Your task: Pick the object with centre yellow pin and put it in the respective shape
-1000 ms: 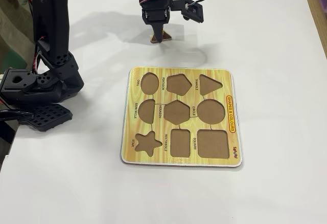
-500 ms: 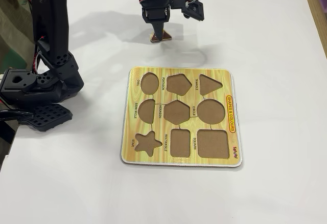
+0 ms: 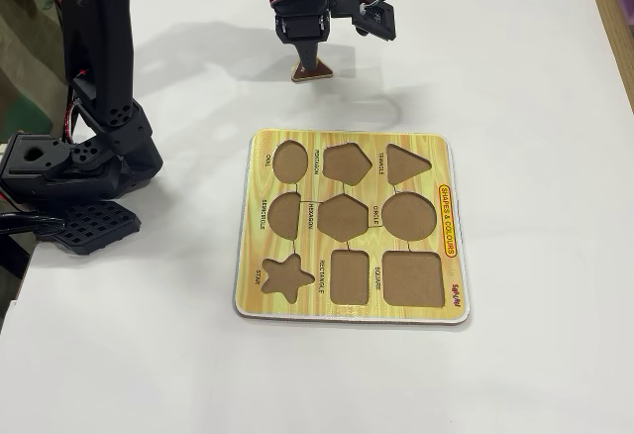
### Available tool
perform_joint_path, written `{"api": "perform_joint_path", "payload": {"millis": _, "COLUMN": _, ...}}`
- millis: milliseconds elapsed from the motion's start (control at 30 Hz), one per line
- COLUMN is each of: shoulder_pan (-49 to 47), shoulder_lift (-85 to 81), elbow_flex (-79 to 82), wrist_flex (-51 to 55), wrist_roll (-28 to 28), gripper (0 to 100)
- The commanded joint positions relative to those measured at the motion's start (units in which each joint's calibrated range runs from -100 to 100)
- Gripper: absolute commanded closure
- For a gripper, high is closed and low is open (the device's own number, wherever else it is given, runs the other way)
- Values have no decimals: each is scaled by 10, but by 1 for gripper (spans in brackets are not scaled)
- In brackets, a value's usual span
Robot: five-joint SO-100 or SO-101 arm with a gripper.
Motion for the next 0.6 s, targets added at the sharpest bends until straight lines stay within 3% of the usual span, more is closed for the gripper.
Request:
{"api": "perform_joint_path", "payload": {"millis": 0, "shoulder_pan": 9, "shoulder_lift": -40, "elbow_flex": -22, "wrist_flex": -5, "wrist_roll": 1, "gripper": 95}}
{"api": "perform_joint_path", "payload": {"millis": 567, "shoulder_pan": 31, "shoulder_lift": -51, "elbow_flex": -29, "wrist_flex": -5, "wrist_roll": 1, "gripper": 95}}
